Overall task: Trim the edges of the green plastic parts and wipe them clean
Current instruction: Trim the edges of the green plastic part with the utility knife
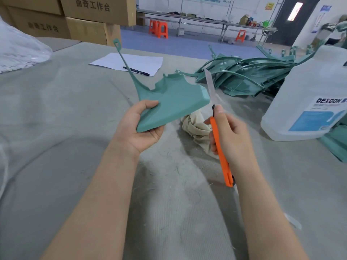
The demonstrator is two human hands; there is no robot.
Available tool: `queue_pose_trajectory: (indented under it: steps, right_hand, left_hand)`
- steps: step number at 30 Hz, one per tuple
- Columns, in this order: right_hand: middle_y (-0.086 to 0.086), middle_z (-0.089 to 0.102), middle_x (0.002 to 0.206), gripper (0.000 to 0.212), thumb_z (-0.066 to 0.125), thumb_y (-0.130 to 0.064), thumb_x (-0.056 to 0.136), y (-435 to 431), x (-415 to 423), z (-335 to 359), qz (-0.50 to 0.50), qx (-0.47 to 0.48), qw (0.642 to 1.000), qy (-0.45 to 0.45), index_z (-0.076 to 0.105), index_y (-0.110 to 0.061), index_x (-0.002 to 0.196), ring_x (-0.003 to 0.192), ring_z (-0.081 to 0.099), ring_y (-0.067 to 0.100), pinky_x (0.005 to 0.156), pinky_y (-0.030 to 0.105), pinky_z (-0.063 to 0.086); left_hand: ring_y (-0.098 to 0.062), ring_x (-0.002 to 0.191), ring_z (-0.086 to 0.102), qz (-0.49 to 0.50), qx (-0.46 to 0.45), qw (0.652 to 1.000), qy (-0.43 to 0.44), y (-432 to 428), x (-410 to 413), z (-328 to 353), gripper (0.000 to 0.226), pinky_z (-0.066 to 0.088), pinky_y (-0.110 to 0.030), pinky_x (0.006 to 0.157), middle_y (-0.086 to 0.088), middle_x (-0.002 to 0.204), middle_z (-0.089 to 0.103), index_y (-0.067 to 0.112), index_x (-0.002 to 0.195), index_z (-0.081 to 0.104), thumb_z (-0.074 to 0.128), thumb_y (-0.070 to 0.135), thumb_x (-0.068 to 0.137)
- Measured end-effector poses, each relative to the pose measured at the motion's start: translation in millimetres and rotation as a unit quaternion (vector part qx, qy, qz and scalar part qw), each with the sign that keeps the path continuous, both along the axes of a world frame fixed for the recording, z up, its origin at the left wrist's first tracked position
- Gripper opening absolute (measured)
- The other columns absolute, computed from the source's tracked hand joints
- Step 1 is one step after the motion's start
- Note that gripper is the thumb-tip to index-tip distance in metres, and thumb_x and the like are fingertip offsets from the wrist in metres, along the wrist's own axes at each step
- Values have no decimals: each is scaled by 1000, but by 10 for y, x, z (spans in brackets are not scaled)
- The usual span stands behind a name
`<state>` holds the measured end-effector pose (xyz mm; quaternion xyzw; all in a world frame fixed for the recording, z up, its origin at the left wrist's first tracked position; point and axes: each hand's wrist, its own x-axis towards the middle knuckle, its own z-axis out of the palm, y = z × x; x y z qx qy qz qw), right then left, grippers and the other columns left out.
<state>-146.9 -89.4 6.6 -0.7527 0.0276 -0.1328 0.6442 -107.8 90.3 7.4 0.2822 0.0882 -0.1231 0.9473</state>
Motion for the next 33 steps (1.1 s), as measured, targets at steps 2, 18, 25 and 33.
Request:
queue_pose_trajectory:
  steps: [2, 18, 25, 33]
  right_hand:
    - [6, 45, 55, 52, 48, -46, 98, 5, -3, 9, 9, -8, 1000, -2, 60, 4, 89, 49, 42, 15, 42, 23, 36]
    - [2, 54, 59, 36, 51, -44, 97, -33, 10, 21, -1, 29, 1000, -7, 65, -11, 92, 47, 46, 12, 42, 21, 39]
    - [-5, 53, 55, 16, 65, -27, 92, -121, 41, 51, 41, 182, 981, 57, 61, -13, 86, 39, 38, 9, 38, 19, 34]
    - [-1, 46, 57, 15, 62, -6, 92, -29, 50, 30, 31, 229, 972, 47, 55, -11, 104, 40, 39, 7, 41, 18, 34]
  left_hand:
    - [-18, 61, 67, -4, 6, 1000, 3, -7, -11, 6, 12, 50, -18, 43, -5, 76, 71, 8, 81, 65, 63, 4, 70]
    - [-23, 68, 66, -27, 21, 999, 14, 16, 0, 4, 26, 51, -21, 41, -9, 82, 68, 5, 97, 61, 54, 3, 73]
    - [-18, 61, 70, -22, 121, 992, -5, -52, 18, -19, 17, 53, -22, 47, -5, 78, 73, 10, 95, 62, 48, 4, 87]
    - [-28, 120, 59, -126, 57, 972, -188, -145, -44, 29, 74, 52, -45, 93, -12, 131, 61, 13, 131, 52, 66, 55, 72]
